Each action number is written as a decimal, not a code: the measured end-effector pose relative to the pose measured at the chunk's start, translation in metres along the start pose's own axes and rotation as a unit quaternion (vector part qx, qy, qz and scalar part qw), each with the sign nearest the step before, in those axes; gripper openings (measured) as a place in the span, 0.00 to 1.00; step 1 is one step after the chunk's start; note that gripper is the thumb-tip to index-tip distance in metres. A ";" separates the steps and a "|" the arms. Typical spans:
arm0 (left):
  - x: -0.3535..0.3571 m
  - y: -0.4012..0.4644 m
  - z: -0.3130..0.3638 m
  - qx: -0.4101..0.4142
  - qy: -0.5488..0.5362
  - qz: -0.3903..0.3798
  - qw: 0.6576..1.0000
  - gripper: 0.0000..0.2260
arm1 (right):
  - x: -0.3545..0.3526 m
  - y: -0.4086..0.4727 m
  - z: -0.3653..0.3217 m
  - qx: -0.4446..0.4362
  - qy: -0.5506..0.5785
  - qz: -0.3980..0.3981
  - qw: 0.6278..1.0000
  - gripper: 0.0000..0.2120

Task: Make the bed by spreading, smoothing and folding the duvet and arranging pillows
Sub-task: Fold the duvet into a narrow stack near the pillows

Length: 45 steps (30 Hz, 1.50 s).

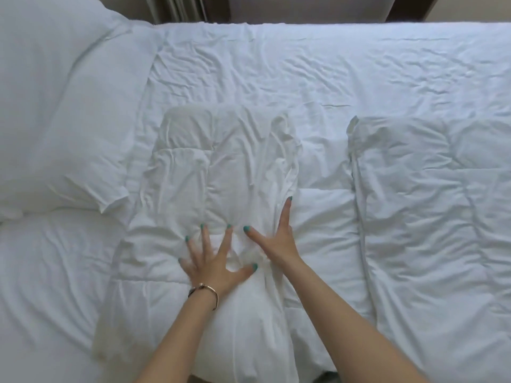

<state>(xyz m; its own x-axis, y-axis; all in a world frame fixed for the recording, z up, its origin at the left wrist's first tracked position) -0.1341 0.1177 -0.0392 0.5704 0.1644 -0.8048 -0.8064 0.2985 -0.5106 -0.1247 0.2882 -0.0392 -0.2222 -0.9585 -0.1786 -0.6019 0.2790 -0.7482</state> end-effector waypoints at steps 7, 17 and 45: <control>0.049 0.017 0.042 -0.007 0.024 -0.020 0.999 0.53 | -0.038 0.027 0.015 -0.081 -0.126 -0.005 0.989 0.50; 0.069 0.005 0.059 0.110 0.139 -0.023 0.984 0.38 | -0.076 0.026 0.070 -0.059 -0.080 0.106 0.989 0.41; 0.051 0.021 0.049 0.138 0.082 0.066 0.985 0.27 | -0.059 -0.022 0.091 0.016 -0.276 0.077 0.958 0.53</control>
<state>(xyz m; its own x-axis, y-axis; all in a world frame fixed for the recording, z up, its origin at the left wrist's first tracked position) -0.1145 0.1788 -0.0763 0.4130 0.0721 -0.9079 -0.7853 0.5331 -0.3149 -0.0290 0.3331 -0.0703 0.1391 -0.7935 -0.5924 -0.5693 0.4254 -0.7035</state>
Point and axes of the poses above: each hand's wrist, its own y-axis towards the middle knuckle, its own x-axis out of the palm, z = x × y, the point moved 7 cm from there along y, towards the middle knuckle, and after that the axes turned 15 degrees about x, right-handed, at the moved point
